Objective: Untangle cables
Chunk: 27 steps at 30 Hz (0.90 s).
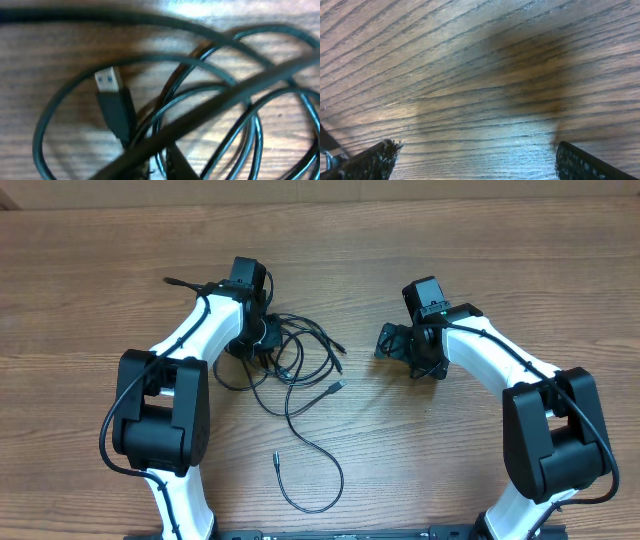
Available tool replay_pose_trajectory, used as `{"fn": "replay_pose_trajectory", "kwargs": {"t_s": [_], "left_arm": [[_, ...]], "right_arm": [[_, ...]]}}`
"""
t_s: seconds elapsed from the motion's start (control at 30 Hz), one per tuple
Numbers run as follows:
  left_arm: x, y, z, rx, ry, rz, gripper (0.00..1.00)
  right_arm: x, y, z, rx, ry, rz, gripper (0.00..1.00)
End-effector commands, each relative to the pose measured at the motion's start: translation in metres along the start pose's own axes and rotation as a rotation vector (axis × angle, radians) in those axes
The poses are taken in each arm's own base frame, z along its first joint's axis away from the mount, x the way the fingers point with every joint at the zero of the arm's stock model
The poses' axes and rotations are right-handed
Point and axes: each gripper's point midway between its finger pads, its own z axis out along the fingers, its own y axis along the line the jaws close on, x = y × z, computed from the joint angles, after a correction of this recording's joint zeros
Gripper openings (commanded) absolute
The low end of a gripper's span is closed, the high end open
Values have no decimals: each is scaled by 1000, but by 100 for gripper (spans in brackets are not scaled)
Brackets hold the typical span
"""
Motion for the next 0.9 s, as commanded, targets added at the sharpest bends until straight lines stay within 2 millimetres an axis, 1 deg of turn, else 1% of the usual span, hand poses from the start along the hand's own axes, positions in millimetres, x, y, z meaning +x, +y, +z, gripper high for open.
{"fn": "replay_pose_trajectory", "kwargs": {"t_s": [0.0,0.17,0.37,0.63,0.87], "left_arm": [[6,0,1,-9,35,-28,16],[23,-2,2,-24,93,-53,17],[32,-11,6,-52,102,-121,18],[46,-3,14,-104,121,-216,24],[50,-1,14,-119,134,-279,30]], "right_arm": [[-6,3,-2,-1,-18,-2,100],[-6,3,-2,-1,-18,-2,100],[-6,3,-2,-1,-18,-2,100],[-6,3,-2,-1,-18,-2,100],[-6,3,-2,-1,-18,-2,100]]}}
